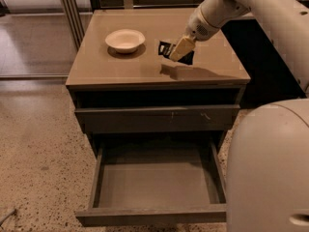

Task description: Pick rxbar chocolate from middle drawer and place on counter

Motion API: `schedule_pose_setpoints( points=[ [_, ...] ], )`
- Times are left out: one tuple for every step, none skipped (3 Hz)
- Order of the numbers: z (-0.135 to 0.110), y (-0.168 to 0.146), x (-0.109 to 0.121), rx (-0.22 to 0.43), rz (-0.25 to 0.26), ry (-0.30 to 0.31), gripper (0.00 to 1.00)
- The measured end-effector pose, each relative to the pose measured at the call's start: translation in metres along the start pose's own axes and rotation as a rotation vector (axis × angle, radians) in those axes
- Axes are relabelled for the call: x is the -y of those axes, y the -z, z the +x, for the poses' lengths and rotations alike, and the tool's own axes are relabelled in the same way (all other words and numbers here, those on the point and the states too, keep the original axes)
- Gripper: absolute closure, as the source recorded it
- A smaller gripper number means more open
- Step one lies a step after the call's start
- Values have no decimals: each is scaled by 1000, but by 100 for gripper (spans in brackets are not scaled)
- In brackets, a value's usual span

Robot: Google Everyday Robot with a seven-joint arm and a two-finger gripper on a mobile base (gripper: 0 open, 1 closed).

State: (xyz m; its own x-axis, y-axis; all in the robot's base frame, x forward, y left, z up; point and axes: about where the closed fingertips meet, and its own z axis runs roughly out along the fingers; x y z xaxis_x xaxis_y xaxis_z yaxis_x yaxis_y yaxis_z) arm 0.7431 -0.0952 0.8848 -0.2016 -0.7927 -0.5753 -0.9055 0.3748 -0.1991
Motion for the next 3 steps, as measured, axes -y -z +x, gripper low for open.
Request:
schedule_pose_setpoints(
  points=[
    [12,-12,16,28,30,-38,100],
    [20,-24,26,58,46,-59,100],
    [25,-37,32,85,51,-72,100]
  ],
)
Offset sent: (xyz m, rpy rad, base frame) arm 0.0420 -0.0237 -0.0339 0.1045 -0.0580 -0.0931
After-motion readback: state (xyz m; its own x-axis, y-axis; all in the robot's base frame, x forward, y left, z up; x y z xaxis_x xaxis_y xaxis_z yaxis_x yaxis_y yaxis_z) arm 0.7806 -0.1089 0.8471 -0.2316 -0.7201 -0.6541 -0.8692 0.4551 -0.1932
